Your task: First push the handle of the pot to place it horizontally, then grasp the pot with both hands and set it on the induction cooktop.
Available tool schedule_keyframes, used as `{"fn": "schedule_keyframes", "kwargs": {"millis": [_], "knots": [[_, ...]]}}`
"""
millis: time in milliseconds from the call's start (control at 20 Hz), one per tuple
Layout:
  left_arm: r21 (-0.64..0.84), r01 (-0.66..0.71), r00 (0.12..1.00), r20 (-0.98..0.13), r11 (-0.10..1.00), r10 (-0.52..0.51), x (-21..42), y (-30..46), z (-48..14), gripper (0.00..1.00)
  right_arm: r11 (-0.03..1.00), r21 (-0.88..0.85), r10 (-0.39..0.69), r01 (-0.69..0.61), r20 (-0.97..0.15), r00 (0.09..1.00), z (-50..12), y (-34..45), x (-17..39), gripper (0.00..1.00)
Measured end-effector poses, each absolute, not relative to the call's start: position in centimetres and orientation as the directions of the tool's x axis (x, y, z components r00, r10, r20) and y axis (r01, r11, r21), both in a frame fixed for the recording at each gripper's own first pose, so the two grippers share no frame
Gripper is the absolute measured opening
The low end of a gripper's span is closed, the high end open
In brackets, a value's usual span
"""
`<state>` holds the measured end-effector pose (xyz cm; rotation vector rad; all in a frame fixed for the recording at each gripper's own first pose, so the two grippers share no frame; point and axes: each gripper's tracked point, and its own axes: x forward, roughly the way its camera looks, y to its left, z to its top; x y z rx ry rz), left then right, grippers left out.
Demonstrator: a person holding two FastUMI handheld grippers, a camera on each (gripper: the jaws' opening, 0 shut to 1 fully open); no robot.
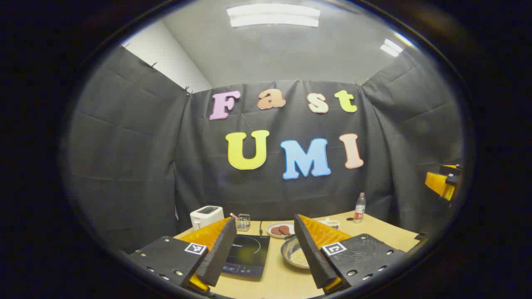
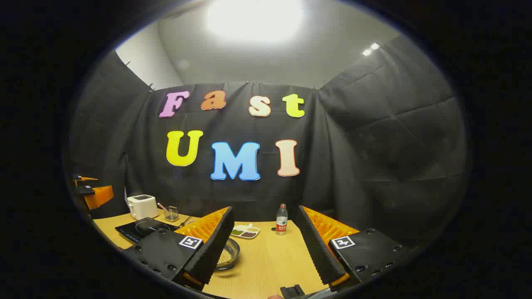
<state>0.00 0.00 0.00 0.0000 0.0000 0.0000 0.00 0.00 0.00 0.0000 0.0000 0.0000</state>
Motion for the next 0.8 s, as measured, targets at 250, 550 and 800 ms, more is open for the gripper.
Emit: {"fn": "schedule_keyframes", "kwargs": {"millis": [250, 550, 800], "knots": [[-0.008, -0.006, 1.0, 0.008, 1.0, 0.006, -1.0, 0.2, 0.6, 0.82, 1.0, -0.006, 0.005, -0.005, 0.005, 1.0, 0.2, -0.2, -0.4, 0.96], [0.013, -0.019, 0.999, 0.032, 1.0, 0.019, -1.9, 0.2, 1.8, 0.82, 1.0, 0.0, 0.027, -0.027, 0.01, 1.0, 0.6, 0.2, -0.4, 0.96], [0.018, -0.025, 0.999, 0.041, 1.0, 0.025, -2.2, 0.0, 2.2, 0.82, 0.999, 0.005, 0.036, -0.036, 0.005, 0.999, 0.2, 0.4, -0.3, 0.96]]}}
